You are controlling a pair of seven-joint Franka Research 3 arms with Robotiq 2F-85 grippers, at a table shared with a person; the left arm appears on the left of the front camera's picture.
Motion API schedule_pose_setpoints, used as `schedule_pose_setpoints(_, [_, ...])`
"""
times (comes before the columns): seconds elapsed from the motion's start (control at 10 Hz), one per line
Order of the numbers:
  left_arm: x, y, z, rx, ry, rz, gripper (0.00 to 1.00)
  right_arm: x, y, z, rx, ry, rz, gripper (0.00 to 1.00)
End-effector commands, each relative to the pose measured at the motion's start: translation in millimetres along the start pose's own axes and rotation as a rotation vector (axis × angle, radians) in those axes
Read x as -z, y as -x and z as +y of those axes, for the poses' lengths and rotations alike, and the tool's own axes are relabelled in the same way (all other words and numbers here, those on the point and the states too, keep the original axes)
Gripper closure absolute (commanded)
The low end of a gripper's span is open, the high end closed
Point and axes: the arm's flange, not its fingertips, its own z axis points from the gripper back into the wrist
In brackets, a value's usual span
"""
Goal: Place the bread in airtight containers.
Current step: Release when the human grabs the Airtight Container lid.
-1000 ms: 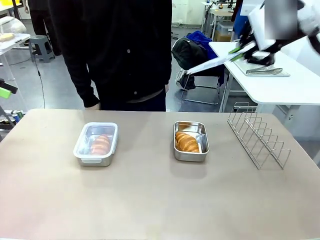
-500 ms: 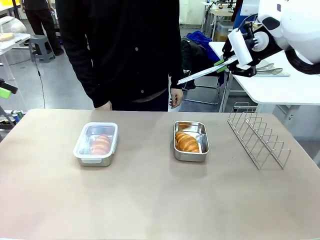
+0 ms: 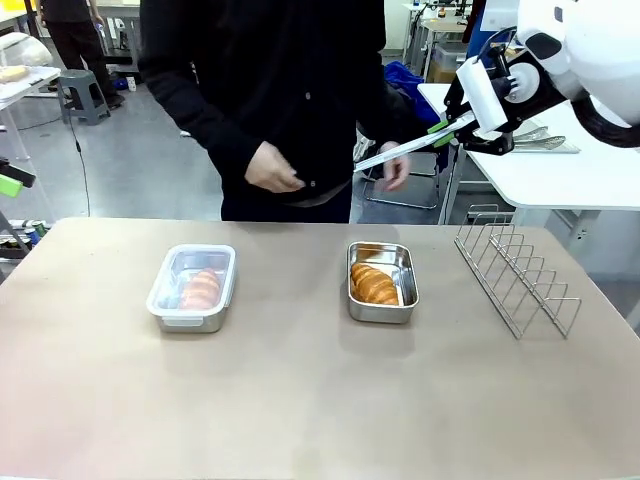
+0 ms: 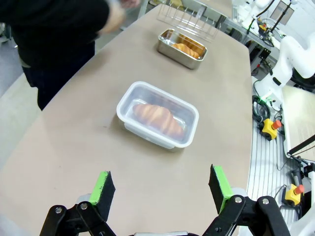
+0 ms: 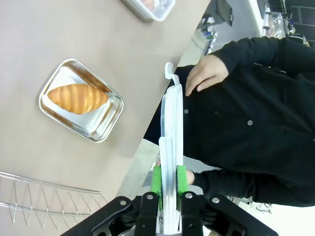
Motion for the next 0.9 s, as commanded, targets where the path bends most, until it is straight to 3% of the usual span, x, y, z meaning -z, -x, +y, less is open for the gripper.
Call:
schedule_pose_setpoints(0.0, [0.1,-1.4,-2.4,0.009,-0.002,0.009,0.00,-3.4,0.9,0.4,0.000,0.009,-0.004,1.00])
schedule_pose_setpoints(0.8, [0.1,-1.4,-2.4,0.009,-0.002,0.009,0.00,-3.4,0.9,0.4,0.000,0.009,-0.004,1.00])
